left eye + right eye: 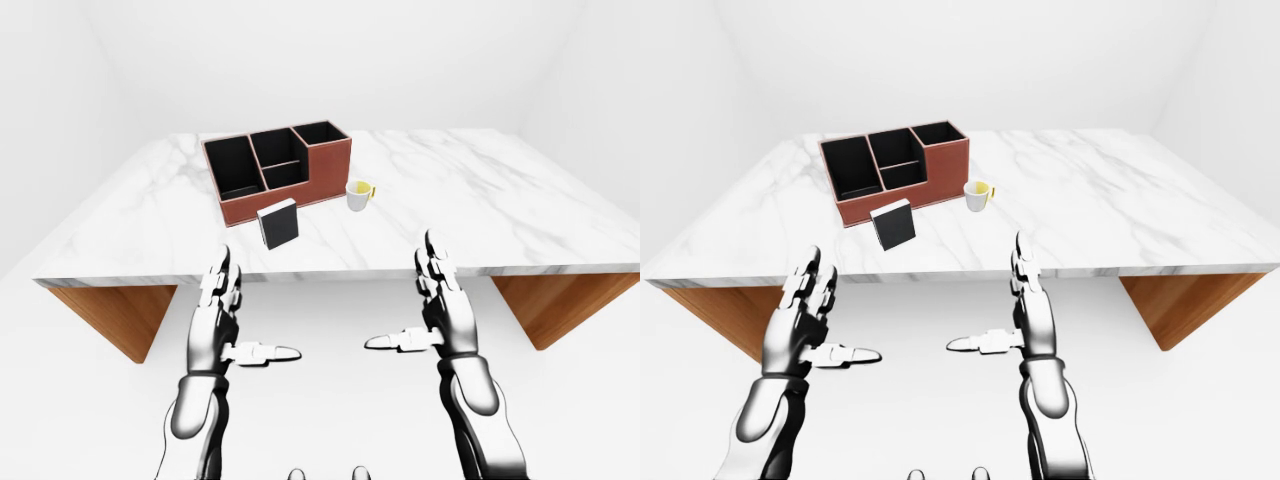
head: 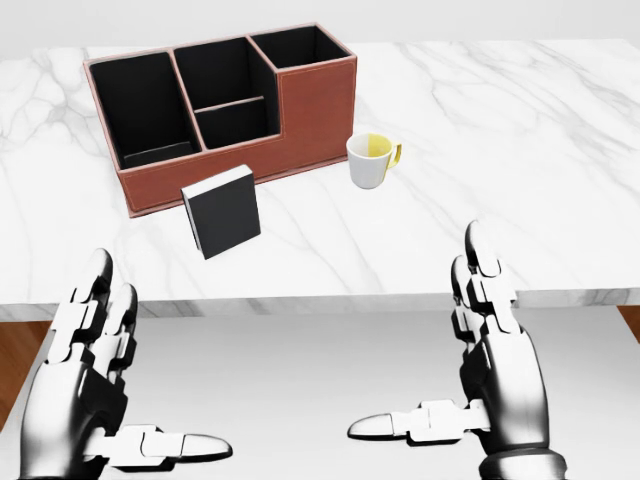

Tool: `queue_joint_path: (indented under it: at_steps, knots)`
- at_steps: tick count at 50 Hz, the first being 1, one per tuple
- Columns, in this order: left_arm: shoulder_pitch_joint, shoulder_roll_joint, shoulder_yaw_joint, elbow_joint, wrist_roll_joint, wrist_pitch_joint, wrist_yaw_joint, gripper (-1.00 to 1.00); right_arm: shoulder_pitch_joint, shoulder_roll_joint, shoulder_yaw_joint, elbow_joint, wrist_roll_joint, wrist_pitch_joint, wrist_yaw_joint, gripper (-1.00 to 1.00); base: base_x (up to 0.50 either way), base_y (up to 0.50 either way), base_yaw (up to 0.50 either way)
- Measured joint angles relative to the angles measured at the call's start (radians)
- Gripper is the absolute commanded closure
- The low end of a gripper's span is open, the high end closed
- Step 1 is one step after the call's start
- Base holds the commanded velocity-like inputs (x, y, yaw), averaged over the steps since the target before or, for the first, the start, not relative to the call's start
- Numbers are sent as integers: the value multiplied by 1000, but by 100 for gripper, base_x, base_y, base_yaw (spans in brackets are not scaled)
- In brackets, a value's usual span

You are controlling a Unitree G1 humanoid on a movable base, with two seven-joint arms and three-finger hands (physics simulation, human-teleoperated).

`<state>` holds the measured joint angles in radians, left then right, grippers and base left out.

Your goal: Pick up the book and place it in the front compartment of the caddy.

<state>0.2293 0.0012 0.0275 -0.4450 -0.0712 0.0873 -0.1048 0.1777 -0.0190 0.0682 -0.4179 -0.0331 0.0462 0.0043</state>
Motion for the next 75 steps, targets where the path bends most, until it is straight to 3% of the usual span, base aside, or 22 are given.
queue_joint_path:
  at_steps: [9, 18, 33, 48, 66, 75]
  knots:
    - [-48, -3, -1, 83, 16, 0, 30, -100, -62, -9, -13, 141, 5, -30, -3, -100, 0, 0, 0]
    - [-49, -3, 1, 77, 14, 0, 36, -100, -69, -9, -10, 163, 1, -30, -7, -100, 0, 0, 0]
    - [73, -9, 36, -160, -34, 0, -2, -100, 47, 1, 43, -18, -35, -6, -18, -100, 0, 0, 0]
    - [213, -46, 99, -394, -93, 0, -89, -100, 191, -20, 158, -214, -90, -11, -73, -100, 0, 0, 0]
    - [259, -65, 114, -459, -99, 0, -124, -100, 218, -30, 177, -259, -80, -3, -94, -100, 1, -31, 0]
    - [263, -67, 117, -464, -98, 0, -128, -100, 215, -29, 177, -255, -89, -4, -94, -100, 42, -9, 0]
